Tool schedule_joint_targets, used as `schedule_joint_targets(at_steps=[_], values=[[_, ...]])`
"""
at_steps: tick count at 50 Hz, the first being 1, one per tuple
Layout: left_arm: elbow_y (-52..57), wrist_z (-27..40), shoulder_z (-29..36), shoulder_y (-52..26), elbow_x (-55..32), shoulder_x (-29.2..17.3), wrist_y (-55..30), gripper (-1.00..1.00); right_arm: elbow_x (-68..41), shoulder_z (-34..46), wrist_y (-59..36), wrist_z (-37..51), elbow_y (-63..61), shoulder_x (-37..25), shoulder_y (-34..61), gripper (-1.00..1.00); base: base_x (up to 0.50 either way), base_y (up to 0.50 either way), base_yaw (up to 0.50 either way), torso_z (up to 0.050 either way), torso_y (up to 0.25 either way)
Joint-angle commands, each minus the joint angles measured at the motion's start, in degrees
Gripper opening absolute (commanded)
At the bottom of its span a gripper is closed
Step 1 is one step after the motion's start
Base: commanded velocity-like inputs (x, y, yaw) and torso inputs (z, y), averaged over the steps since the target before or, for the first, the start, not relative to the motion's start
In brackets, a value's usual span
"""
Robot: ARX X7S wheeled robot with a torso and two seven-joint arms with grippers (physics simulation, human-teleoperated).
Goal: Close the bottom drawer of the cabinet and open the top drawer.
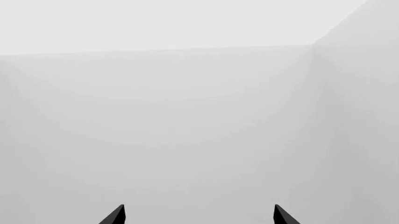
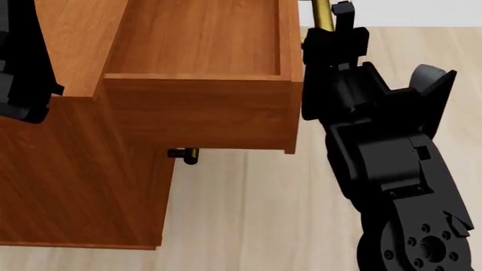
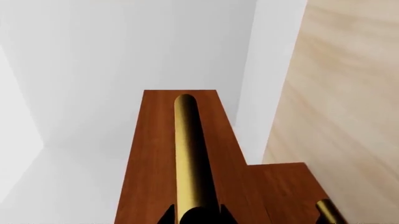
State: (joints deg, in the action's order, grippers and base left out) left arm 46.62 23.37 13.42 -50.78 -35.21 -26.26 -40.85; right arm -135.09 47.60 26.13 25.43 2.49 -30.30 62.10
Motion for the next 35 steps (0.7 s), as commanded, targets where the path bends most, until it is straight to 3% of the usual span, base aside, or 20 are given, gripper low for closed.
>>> schedule_joint_targets(at_steps=[1,4,5,35], values=[[-0.1,0.2,0.0,-0.4,-0.3,-0.1,-0.1,1.0,3.6,-1.4,-1.5,-2.8,0.3,0.4,1.9,-1.0,0.0,0.0,0.0,0.0,0.0],[-0.1,0.3,0.1,-0.6,-0.4,-0.2,-0.3,1.0,3.6,-1.4,-1.7,-3.0,0.5,0.5,1.9,-1.0,0.0,0.0,0.0,0.0,0.0],[0.0,0.4,0.0,-0.7,-0.6,-0.2,-0.4,1.0,3.7,-1.5,-1.6,-3.1,0.2,0.5,1.6,1.0,0.01,0.0,0.0,0.0,0.0],[-0.5,0.6,1.4,-0.8,-0.1,-0.2,0.3,1.0,3.5,-2.3,-1.3,-2.8,0.8,0.2,0.7,1.0,0.0,0.0,0.0,0.0,0.0]])
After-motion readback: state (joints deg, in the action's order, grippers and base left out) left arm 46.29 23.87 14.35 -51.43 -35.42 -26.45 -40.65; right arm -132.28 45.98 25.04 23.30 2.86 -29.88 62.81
